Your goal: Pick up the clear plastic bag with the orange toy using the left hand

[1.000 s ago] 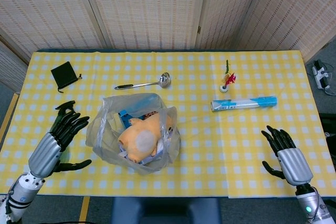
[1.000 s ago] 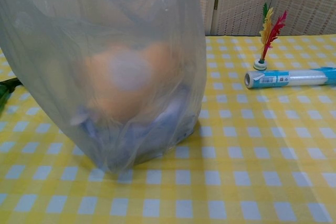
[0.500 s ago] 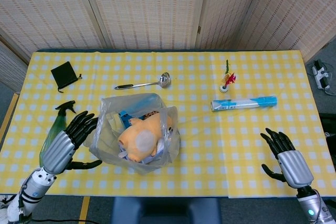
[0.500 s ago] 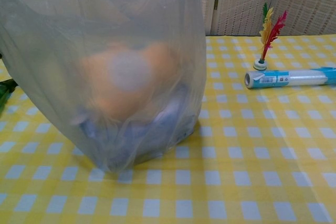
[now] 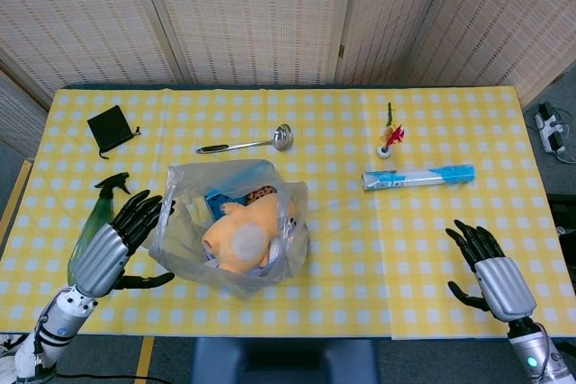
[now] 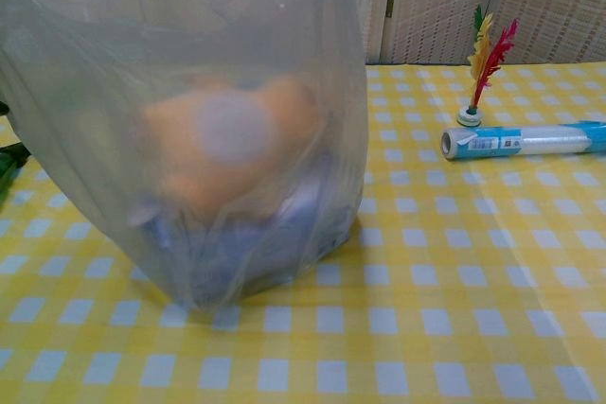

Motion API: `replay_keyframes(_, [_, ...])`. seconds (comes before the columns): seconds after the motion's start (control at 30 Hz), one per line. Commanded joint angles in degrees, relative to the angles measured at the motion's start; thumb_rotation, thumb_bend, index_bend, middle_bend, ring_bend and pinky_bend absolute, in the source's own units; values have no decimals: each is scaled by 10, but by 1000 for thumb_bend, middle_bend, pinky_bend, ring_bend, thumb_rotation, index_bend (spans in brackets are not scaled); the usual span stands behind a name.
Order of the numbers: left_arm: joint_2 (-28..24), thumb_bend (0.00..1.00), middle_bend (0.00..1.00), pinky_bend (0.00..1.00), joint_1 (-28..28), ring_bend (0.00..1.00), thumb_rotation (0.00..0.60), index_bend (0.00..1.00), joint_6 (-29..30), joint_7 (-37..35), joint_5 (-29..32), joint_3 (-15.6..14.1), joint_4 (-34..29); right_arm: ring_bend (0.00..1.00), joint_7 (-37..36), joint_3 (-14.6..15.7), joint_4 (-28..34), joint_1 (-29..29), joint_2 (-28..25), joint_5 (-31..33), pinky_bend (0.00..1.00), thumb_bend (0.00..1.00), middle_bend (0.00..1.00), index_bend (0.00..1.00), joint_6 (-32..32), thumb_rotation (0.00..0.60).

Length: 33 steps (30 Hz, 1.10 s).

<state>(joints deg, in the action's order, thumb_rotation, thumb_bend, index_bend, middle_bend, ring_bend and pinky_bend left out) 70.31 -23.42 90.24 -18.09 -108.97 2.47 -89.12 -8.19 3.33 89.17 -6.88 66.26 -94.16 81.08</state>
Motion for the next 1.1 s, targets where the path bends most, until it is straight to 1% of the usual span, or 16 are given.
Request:
replay_keyframes(0.03, [3, 97, 155, 61, -4, 119, 543, 103, -1, 2, -2, -1, 1, 0, -3, 1, 0, 0, -1, 0, 0, 343, 0, 0, -1, 600])
replay_keyframes(0.3, [8, 97, 186, 64, -10, 129, 547, 103, -2, 8, -1, -4, 0, 0, -8, 0, 0, 0, -2, 1, 0, 344, 0, 0, -2, 600])
replay_keyframes(0.47, [8, 98, 216, 86, -17, 147, 544, 103, 0, 17, -8, -4, -7, 0, -10, 1, 0, -1, -2, 0, 0, 343, 0, 0, -3, 600])
replay_keyframes(0.7, [10, 100, 226, 87, -18, 151, 544, 103, 3, 39, -10, -4, -12, 0, -15, 2, 2, 0, -5, -3, 0, 342, 0, 0, -1, 600])
replay_keyframes(0.83, [12, 101, 226, 87, -13, 151, 543, 103, 17, 56, -15, -3, -13, 0, -19, 4, 3, -1, -7, -5, 0, 343, 0, 0, -1, 600])
replay_keyframes(1.1, [13, 103, 226, 108, 1, 151, 544, 103, 42, 84, -37, -14, -35, 0, -21, 7, 7, 1, -9, -14, 0, 343, 0, 0, 4, 600])
